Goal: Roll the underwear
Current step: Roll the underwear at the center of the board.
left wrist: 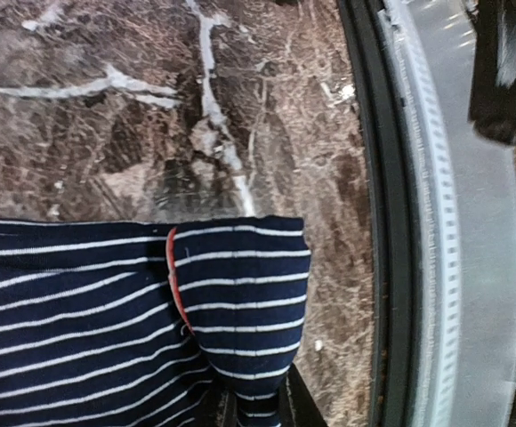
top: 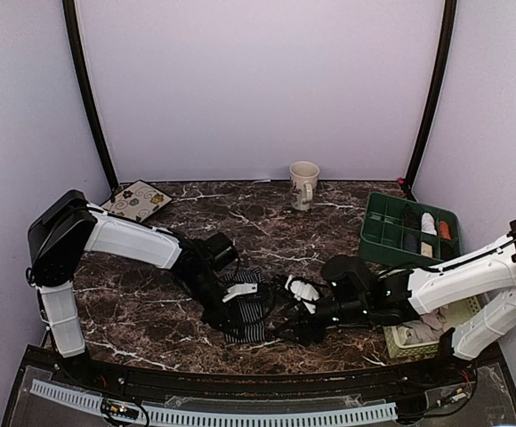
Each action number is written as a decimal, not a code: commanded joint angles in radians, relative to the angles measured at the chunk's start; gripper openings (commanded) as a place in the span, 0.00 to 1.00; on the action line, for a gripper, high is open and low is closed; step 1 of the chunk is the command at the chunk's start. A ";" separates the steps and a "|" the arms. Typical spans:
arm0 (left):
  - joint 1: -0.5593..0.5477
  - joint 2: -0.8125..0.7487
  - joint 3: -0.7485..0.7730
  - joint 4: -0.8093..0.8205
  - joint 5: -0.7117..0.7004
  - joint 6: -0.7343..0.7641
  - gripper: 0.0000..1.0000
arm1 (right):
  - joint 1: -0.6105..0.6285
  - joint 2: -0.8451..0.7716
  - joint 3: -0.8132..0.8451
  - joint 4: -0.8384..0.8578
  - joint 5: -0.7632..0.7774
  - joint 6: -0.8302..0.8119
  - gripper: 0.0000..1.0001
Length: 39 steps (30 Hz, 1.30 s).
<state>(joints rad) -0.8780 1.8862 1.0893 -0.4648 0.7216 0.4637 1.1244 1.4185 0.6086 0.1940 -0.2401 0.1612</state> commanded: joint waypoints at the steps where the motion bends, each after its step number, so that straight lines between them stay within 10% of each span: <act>1: 0.022 0.101 0.029 -0.174 0.155 -0.005 0.01 | 0.100 -0.003 0.006 -0.005 0.191 -0.148 0.57; 21: 0.060 0.263 0.136 -0.239 0.228 0.009 0.04 | 0.229 0.344 0.237 -0.011 0.374 -0.472 0.54; 27: 0.069 0.262 0.138 -0.235 0.225 0.004 0.07 | 0.224 0.405 0.231 -0.022 0.376 -0.493 0.37; 33: 0.088 0.242 0.144 -0.225 0.207 -0.012 0.25 | 0.224 0.395 0.238 -0.049 0.314 -0.485 0.00; 39: 0.188 0.060 0.104 -0.148 0.136 -0.072 0.59 | 0.203 0.395 0.254 -0.116 0.154 -0.401 0.00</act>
<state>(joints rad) -0.7738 2.0758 1.2274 -0.6777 1.0248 0.4244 1.3384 1.8027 0.8467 0.1555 0.0551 -0.3031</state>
